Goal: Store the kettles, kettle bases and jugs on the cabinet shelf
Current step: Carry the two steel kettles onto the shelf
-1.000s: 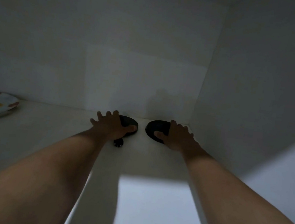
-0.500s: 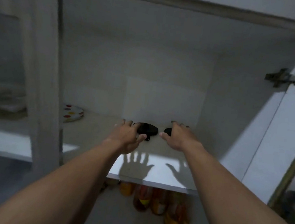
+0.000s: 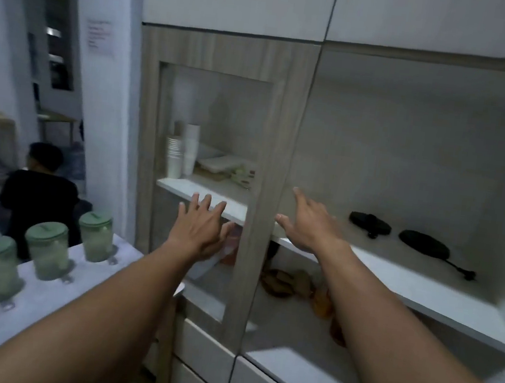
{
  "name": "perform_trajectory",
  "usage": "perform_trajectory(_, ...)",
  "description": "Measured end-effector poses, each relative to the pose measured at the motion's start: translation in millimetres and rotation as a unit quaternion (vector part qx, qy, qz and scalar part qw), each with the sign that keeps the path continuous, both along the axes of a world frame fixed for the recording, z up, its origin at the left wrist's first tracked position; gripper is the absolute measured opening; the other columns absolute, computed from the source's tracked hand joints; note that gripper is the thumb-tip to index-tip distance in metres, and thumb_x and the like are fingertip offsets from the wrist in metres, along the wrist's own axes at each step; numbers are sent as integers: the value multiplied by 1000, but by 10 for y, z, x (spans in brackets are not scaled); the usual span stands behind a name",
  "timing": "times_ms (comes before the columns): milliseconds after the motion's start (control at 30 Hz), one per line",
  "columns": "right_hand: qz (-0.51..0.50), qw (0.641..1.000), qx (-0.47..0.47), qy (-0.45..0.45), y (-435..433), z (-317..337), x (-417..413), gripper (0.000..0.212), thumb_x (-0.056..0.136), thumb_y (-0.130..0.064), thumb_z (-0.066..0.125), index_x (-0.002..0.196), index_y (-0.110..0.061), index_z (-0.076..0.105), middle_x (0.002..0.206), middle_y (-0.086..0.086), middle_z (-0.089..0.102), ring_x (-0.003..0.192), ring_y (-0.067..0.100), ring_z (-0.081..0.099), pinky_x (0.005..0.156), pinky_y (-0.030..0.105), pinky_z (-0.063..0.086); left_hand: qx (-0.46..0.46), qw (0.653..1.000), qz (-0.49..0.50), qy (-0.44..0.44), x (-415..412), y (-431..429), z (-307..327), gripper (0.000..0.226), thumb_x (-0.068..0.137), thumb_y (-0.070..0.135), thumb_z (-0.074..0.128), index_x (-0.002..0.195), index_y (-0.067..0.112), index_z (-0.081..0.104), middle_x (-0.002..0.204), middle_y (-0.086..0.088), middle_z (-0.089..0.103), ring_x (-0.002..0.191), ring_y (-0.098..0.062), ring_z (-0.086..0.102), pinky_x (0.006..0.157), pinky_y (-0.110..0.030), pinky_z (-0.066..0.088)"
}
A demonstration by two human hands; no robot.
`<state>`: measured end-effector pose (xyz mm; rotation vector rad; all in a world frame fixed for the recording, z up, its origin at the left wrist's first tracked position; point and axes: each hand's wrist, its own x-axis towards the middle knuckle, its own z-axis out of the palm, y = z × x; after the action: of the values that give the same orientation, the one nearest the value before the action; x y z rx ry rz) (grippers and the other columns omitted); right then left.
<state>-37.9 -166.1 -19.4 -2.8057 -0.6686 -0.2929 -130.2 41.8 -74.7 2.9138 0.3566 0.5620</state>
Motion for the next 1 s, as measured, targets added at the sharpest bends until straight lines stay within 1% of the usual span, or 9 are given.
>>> perform_trajectory(67, 37, 999, 1, 9, 362, -84, -179, 81, 98, -59, 45, 162, -27, 7, 162, 15, 31, 150, 36, 26, 117, 60, 27, -16, 999, 46, 7, -332, 284, -85, 65, 102, 53, 29, 157, 22, 17, 165, -15, 11, 152, -38, 2, 120, -59, 10)
perform_trajectory(133, 75, 997, 5, 9, 731, -166, -334, 80, 98, -58, 47, 161, -26, 10, 161, 15, 31, 149, 36, 26, 117, 60, 27, -19, 995, 91, 17, -634, 540, -165, 67, 101, 54, 27, 158, 23, 13, 165, -15, 10, 152, -38, 2, 120, -58, 10)
perform_trajectory(233, 143, 990, 8, 2, 1298, -296, -560, 77, 98, -58, 47, 160, -24, 17, 157, 16, 37, 145, 37, 32, 114, 58, 31, -18, 987, 156, 18, -1087, 879, -267, 66, 102, 54, 26, 158, 23, 13, 165, -14, 11, 152, -37, 2, 119, -57, 12)
perform_trajectory(300, 187, 982, 5, 2, 1654, -369, -725, 76, 98, -57, 47, 160, -23, 17, 157, 17, 37, 144, 37, 33, 114, 57, 33, -28, 980, 194, 19, -1388, 1067, -334, 64, 103, 52, 28, 158, 22, 15, 165, -14, 12, 152, -37, 2, 119, -57, 12)
perform_trajectory(433, 265, 964, 3, 28, 2335, -546, -1154, 76, 98, -58, 45, 160, -24, 16, 160, 15, 33, 148, 35, 28, 117, 59, 28, -43, 959, 279, 25, -2061, 1377, -526, 62, 103, 51, 28, 157, 23, 15, 165, -13, 11, 152, -36, 2, 118, -58, 12)
perform_trajectory(600, 372, 926, -11, 58, 2965, -883, -1803, 75, 99, -57, 46, 159, -22, 20, 158, 14, 36, 145, 35, 33, 112, 52, 34, -67, 920, 383, 39, -2873, 1637, -787, 62, 103, 52, 28, 157, 24, 17, 165, -12, 12, 152, -37, 3, 118, -59, 12)
perform_trajectory(733, 427, 899, -23, 98, 3339, -1178, -2310, 73, 98, -55, 49, 157, -19, 24, 157, 15, 36, 143, 38, 35, 107, 52, 40, -94, 889, 448, 14, -3421, 1783, -1061, 60, 101, 50, 33, 154, 24, 24, 163, -12, 18, 151, -36, 8, 117, -59, 16)
perform_trajectory(867, 456, 880, -42, 126, 3672, -1510, -2731, 67, 99, -53, 49, 152, -15, 31, 149, 18, 42, 136, 40, 41, 103, 51, 43, -100, 859, 501, -20, -3870, 1942, -1369, 58, 99, 47, 39, 151, 22, 31, 159, -12, 26, 148, -35, 16, 117, -55, 21)
perform_trajectory(1000, 465, 866, -60, 171, 4010, -1910, -3116, 64, 99, -52, 49, 150, -15, 33, 149, 16, 43, 135, 38, 43, 103, 52, 43, -77, 837, 538, -59, -4268, 2160, -1719, 52, 96, 41, 49, 142, 17, 41, 144, -15, 42, 136, -34, 34, 109, -48, 33)
